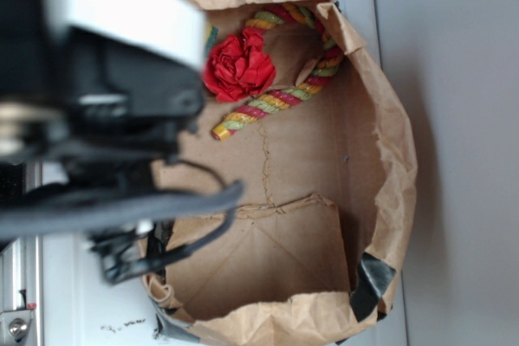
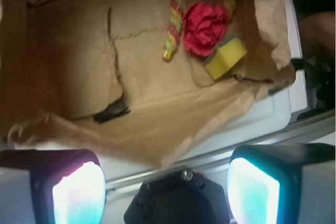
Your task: Grab the green sponge.
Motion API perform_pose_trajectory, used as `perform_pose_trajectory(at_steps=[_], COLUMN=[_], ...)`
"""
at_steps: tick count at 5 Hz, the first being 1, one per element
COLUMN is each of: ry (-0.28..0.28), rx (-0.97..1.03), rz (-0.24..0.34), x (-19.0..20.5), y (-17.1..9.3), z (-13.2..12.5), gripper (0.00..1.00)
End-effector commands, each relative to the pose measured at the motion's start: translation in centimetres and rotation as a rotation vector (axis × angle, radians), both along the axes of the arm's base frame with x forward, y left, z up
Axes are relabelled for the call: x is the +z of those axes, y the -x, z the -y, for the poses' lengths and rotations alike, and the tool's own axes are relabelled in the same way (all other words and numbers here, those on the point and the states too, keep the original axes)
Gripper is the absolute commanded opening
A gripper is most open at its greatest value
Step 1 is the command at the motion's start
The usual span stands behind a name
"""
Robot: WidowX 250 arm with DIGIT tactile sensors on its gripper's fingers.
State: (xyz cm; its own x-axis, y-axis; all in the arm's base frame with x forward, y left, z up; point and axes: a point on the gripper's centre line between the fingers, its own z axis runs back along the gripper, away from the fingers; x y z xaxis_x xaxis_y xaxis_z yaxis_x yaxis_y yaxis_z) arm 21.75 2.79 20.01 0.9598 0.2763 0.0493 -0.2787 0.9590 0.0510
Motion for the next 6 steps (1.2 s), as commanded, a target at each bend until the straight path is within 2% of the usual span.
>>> perform_pose_trajectory(at_steps=[1,4,5,6], ry=[-0.041,-0.035,-0.021,-0.023], rx=[0.150,0.151,0.132,0.107], rz=[0.004,0.002,0.006,-0.014], x=[-1.4,-3.6,-4.0,-4.4], y=[-3.5,-5.3,-5.3,-4.8], z=[-4.7,-6.5,-6.6,-6.3], gripper=[1.00,1.00,1.00,1.00])
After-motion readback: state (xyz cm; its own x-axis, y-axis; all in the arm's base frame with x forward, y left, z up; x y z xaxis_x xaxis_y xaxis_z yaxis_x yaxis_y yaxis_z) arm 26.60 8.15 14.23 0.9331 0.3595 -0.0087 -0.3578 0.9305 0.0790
